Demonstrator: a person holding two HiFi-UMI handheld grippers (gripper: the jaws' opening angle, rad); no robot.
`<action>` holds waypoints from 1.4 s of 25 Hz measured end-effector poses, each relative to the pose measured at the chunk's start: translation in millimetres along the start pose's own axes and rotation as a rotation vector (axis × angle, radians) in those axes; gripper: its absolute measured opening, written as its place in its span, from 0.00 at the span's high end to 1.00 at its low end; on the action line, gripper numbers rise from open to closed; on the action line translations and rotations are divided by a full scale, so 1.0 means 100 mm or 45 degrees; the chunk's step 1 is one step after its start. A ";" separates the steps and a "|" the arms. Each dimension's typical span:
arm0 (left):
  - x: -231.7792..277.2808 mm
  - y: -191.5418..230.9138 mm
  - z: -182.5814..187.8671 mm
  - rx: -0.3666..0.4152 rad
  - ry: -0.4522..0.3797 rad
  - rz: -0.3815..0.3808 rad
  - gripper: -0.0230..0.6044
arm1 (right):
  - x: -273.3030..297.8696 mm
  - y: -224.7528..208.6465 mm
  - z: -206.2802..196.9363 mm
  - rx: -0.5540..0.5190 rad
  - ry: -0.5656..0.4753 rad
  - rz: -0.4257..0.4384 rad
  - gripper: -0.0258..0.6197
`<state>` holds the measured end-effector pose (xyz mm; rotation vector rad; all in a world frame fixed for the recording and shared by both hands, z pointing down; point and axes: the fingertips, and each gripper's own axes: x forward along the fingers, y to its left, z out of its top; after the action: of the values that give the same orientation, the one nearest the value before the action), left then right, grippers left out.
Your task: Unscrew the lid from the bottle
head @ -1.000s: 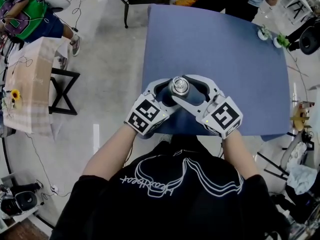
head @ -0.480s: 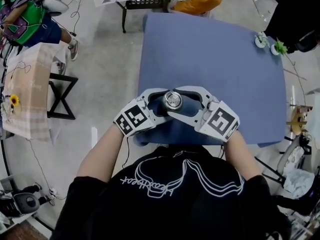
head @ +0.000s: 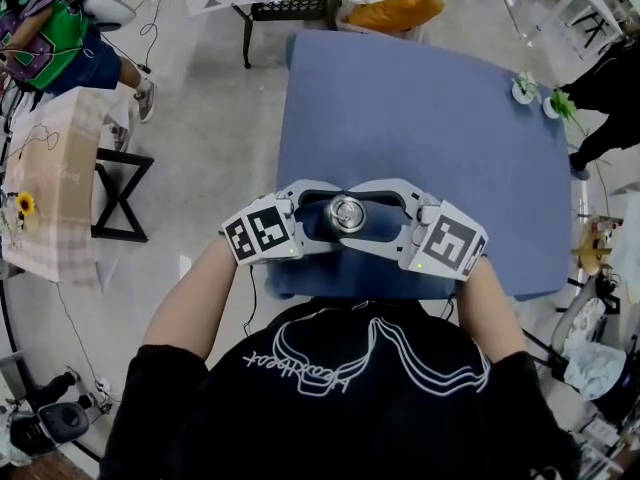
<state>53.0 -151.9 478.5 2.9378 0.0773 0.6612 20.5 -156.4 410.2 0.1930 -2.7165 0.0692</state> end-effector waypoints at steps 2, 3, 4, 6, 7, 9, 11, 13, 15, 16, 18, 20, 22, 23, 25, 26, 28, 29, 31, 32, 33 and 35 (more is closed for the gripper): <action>0.00 0.00 0.00 0.000 -0.004 0.001 0.39 | 0.00 0.00 0.00 -0.007 0.010 -0.003 0.56; 0.01 0.00 0.00 -0.003 -0.008 0.005 0.39 | 0.00 0.00 -0.01 -0.013 0.013 -0.008 0.56; 0.00 -0.01 0.00 -0.008 -0.014 0.009 0.39 | 0.00 0.01 -0.01 -0.018 0.013 -0.014 0.56; -0.03 -0.02 0.01 -0.027 -0.040 0.012 0.39 | 0.01 0.03 -0.01 -0.014 -0.001 -0.032 0.56; -0.05 -0.02 0.04 -0.039 -0.061 0.017 0.39 | 0.00 0.02 -0.01 -0.006 -0.013 -0.046 0.56; -0.12 0.00 0.09 -0.058 -0.096 0.044 0.39 | -0.01 -0.01 0.01 0.004 -0.038 -0.084 0.56; -0.19 0.01 0.10 -0.060 -0.106 0.073 0.39 | -0.03 -0.04 0.03 0.009 -0.064 -0.119 0.56; -0.26 -0.02 0.11 -0.071 -0.118 0.086 0.39 | -0.05 -0.04 0.07 0.020 -0.089 -0.150 0.56; -0.33 -0.05 0.13 -0.096 -0.142 0.110 0.39 | -0.08 -0.03 0.12 0.030 -0.116 -0.181 0.56; -0.38 -0.06 0.15 -0.109 -0.155 0.132 0.39 | -0.10 -0.03 0.14 0.032 -0.133 -0.196 0.56; -0.49 -0.07 0.21 -0.129 -0.198 0.192 0.39 | -0.15 -0.03 0.21 0.044 -0.185 -0.229 0.56; -0.62 -0.09 0.31 -0.168 -0.258 0.260 0.39 | -0.22 -0.02 0.30 0.076 -0.250 -0.271 0.56; -0.76 -0.13 0.46 -0.224 -0.336 0.323 0.39 | -0.30 -0.01 0.41 0.113 -0.324 -0.312 0.56; -0.83 -0.17 0.57 -0.250 -0.380 0.352 0.39 | -0.35 0.00 0.48 0.128 -0.363 -0.331 0.56; -0.97 -0.26 0.79 -0.291 -0.470 0.420 0.63 | -0.46 0.07 0.61 0.149 -0.424 -0.367 0.56; -1.03 -0.31 0.89 -0.309 -0.516 0.464 0.78 | -0.53 0.11 0.65 0.155 -0.445 -0.384 0.56; -1.13 -0.44 1.09 -0.348 -0.602 0.551 0.90 | -0.69 0.22 0.73 0.171 -0.486 -0.422 0.56; -1.16 -0.51 1.18 -0.364 -0.636 0.587 0.93 | -0.78 0.27 0.76 0.183 -0.510 -0.440 0.56; -1.19 -0.67 1.32 -0.384 -0.666 0.657 0.95 | -0.96 0.38 0.83 0.206 -0.547 -0.473 0.56; -1.19 -0.76 1.37 -0.388 -0.665 0.689 0.95 | -1.04 0.46 0.86 0.210 -0.556 -0.487 0.56; -1.18 -0.85 1.41 -0.389 -0.658 0.718 0.96 | -1.11 0.54 0.89 0.208 -0.559 -0.499 0.56; -1.11 -1.04 1.49 -0.391 -0.639 0.773 0.96 | -1.26 0.72 0.93 0.196 -0.560 -0.513 0.56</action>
<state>14.4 -74.6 283.8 2.7038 -0.8975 -0.0412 86.6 -77.0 272.5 0.8889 -3.0400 0.1311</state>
